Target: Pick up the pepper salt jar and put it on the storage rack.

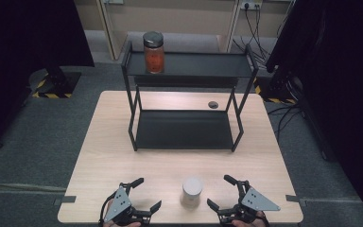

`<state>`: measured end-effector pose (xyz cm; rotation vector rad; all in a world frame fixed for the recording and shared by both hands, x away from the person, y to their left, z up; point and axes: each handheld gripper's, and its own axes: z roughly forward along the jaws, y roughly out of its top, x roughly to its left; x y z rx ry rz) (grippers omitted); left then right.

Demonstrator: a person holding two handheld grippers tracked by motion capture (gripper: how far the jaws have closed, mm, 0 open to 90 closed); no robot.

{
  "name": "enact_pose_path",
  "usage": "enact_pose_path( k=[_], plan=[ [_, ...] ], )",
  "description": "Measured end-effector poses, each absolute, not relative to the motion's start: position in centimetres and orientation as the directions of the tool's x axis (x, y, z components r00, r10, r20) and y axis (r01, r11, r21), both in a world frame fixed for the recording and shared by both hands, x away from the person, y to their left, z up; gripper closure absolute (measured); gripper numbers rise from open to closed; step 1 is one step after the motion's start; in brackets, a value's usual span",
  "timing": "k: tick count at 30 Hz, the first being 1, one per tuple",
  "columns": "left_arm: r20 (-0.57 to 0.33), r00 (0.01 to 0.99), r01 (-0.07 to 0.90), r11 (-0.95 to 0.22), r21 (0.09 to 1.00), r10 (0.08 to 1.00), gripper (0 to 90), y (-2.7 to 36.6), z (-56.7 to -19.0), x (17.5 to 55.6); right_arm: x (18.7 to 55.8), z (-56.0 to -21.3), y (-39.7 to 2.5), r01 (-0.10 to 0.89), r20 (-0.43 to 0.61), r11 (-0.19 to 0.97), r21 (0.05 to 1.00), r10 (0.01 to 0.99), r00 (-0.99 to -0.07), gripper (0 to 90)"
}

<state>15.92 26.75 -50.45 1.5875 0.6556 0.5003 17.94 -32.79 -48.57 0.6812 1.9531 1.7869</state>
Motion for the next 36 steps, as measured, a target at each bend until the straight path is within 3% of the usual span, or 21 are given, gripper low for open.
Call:
enact_pose_path(
  k=[21,36],
  plan=[
    [-0.045,0.740,0.111,-0.056,0.992,0.671,2.8,26.8,-50.6,15.8,18.9,-48.5,-29.6,0.091,0.017,0.112,0.990,0.533,-0.846,3.0],
    [-0.053,0.744,0.118,-0.052,0.992,0.666,2.8,26.8,-50.6,15.9,20.1,-48.4,-28.0,0.122,0.035,0.130,0.984,0.528,-0.849,18.0]
  ],
)
